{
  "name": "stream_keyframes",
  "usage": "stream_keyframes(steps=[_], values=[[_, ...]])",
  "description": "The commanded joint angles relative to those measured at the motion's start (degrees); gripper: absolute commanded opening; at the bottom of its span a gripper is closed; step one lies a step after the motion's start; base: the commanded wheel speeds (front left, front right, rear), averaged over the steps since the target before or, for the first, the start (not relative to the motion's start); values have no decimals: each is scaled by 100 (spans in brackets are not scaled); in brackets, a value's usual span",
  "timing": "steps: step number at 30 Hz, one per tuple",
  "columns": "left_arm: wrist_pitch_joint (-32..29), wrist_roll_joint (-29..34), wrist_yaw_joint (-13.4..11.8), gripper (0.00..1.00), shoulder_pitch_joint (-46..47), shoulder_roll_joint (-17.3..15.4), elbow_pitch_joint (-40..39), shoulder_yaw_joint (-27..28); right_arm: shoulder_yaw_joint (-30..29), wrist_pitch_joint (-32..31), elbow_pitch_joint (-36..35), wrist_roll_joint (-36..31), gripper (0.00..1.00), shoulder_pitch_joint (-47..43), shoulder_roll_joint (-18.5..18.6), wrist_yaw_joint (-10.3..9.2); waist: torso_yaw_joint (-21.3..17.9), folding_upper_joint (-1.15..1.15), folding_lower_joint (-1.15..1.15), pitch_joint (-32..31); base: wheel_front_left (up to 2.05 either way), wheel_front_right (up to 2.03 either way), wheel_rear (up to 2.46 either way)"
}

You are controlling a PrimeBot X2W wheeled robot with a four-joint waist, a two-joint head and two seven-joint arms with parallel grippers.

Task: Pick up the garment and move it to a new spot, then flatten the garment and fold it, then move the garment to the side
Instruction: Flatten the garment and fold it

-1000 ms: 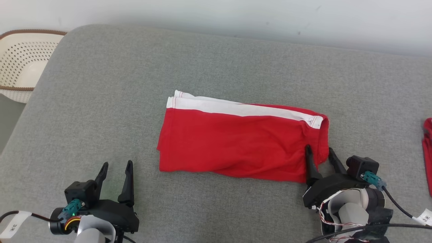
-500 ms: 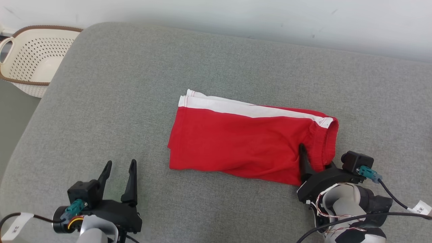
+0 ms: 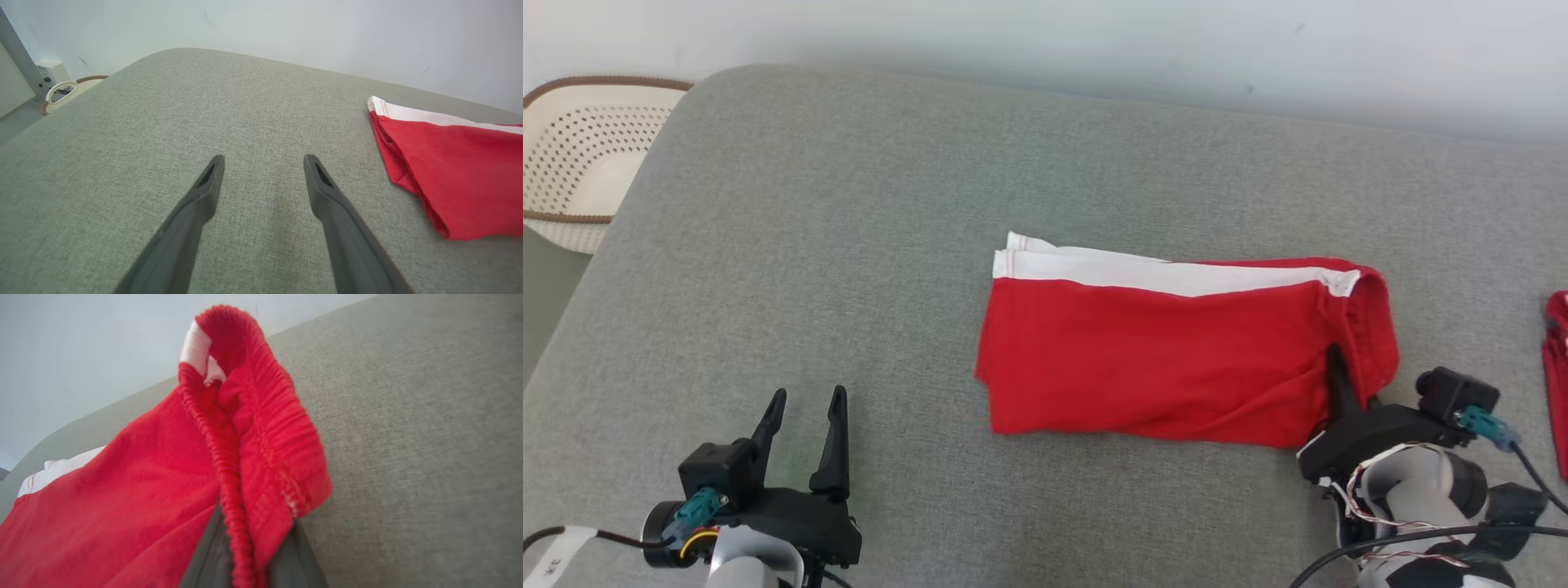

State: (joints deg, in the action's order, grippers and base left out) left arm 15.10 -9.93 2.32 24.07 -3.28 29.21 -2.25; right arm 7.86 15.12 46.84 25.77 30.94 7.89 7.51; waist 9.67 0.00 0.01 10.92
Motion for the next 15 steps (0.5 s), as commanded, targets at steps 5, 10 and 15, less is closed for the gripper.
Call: stream_keyframes(steps=[5, 10, 15], values=[[5, 140, 33, 100, -167, -13, -53, 53, 50, 1, -361, -97, 0, -105, 261, -5, -178, 0, -1, -72, 0, 0, 0], [5, 252, 15, 100, -223, -2, -84, 35, 449, 0, -753, -91, 0, -116, 406, -4, -259, 0, -1, -119, 0, 0, 0], [5, 223, 53, 100, -214, 16, -55, 5, 1242, -132, -1175, 185, 0, -38, 437, -4, -229, 0, -1, -171, 0, 0, 0]])
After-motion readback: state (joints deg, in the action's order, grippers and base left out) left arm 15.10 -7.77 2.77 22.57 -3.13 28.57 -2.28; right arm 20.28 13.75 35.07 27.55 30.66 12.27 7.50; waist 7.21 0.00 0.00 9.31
